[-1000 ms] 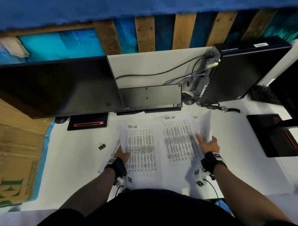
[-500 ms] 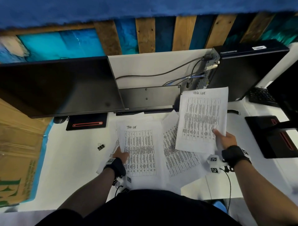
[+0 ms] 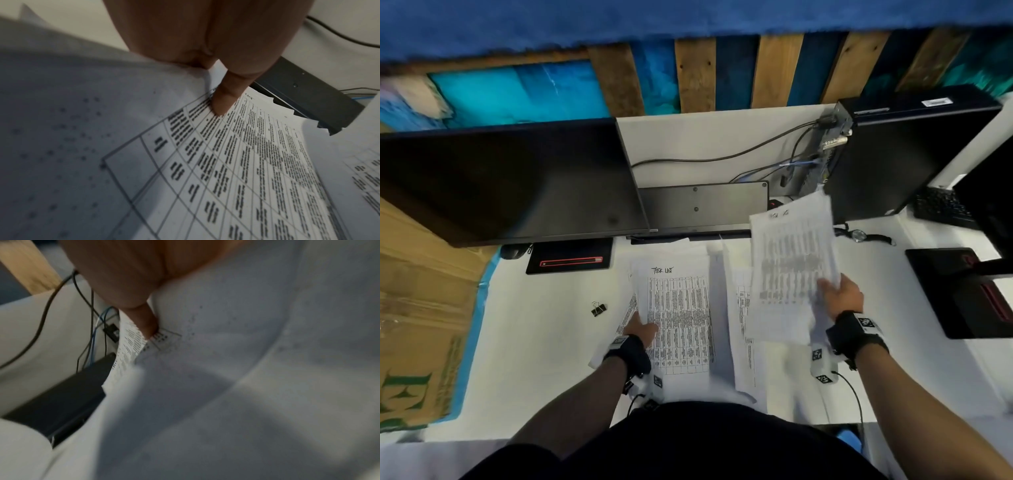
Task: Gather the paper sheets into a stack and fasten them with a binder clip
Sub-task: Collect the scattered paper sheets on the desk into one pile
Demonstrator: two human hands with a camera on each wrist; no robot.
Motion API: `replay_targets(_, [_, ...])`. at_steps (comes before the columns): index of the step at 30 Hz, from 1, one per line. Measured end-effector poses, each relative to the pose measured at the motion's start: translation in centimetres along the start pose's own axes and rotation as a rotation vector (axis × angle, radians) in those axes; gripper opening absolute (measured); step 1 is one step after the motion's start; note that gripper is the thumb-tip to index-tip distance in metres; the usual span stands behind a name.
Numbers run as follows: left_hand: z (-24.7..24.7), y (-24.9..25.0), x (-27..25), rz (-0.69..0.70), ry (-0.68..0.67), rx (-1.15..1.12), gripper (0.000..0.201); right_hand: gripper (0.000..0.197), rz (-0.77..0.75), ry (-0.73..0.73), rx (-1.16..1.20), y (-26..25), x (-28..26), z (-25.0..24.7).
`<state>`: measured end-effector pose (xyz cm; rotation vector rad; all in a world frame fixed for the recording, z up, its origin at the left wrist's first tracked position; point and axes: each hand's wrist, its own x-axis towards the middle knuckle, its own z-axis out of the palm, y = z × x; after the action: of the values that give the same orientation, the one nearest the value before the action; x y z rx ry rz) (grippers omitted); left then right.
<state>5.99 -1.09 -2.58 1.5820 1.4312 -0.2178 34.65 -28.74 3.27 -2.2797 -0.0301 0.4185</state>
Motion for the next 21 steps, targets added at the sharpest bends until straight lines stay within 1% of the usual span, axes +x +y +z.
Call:
replay_targets(2, [-0.1, 0.1, -0.3, -0.007, -0.002, 0.013, 0.057, 0.033, 0.000, 0.099, 0.122, -1.2, 0.4, -1.1])
replay_targets(3, [-0.1, 0.2, -0.3, -0.012, -0.005, 0.019, 0.059, 0.035, 0.001, 0.130, 0.223, -2.0, 0.6, -1.8])
replay_targets(4, [-0.1, 0.2, -0.4, -0.010, -0.010, 0.027, 0.061, 0.034, 0.001, 0.144, 0.375, -3.0, 0.6, -2.6])
replay_targets(5, [0.0, 0.3, -0.5, -0.021, -0.013, 0.031, 0.062, 0.033, 0.008, 0.129, 0.536, -4.1, 0.5, -3.3])
replay_targets(6, [0.0, 0.3, -0.5, -0.019, -0.015, 0.037, 0.062, 0.031, 0.011, 0.094, 0.642, -5.2, 0.3, -3.8])
replay_targets(7, [0.0, 0.4, -0.6, -0.025, -0.012, 0.040, 0.061, 0.027, 0.013, 0.049, 0.693, -6.1, 0.0, -4.0])
replay_targets(9, [0.1, 0.4, -0.5, -0.016, 0.005, 0.041, 0.056, 0.019, 0.005, -0.077, 0.686, -7.6, -0.9, -3.5])
replay_targets(10, [0.2, 0.4, -0.4, -0.008, 0.010, 0.037, 0.054, 0.019, -0.002, -0.139, 0.661, -7.8, -1.3, -2.9])
replay_targets(12, [0.2, 0.4, -0.4, -0.004, 0.008, 0.034, 0.050, 0.025, -0.005, -0.201, 0.600, -6.7, -1.4, -1.3])
replay_targets(14, [0.1, 0.3, -0.6, -0.006, 0.008, 0.033, 0.048, 0.033, 0.058, -0.233, 0.502, -4.6, -0.9, 0.2])
replay_targets(15, [0.0, 0.3, -0.7, -0.008, 0.009, 0.035, 0.048, 0.035, 0.079, -0.246, 0.395, -3.5, -0.7, 0.7])
replay_targets(17, [-0.1, 0.4, -1.0, -0.002, 0.005, 0.033, 0.051, 0.040, 0.116, -0.265, 0.091, -1.0, -0.6, 1.9])
replay_targets(19, [-0.1, 0.5, -1.2, 0.002, 0.002, 0.025, 0.056, 0.055, 0.149, -0.313, -0.186, 1.4, -0.9, 3.2])
replay_targets(20, [-0.1, 0.6, -1.3, 0.005, -0.002, 0.025, 0.058, 0.058, 0.151, -0.326, -0.273, 2.0, -1.2, 3.7])
replay_targets(21, [-0.2, 0.7, -1.5, 0.003, -0.004, 0.026, 0.060, 0.055, 0.139, -0.318, -0.309, 2.3, -1.6, 4.1])
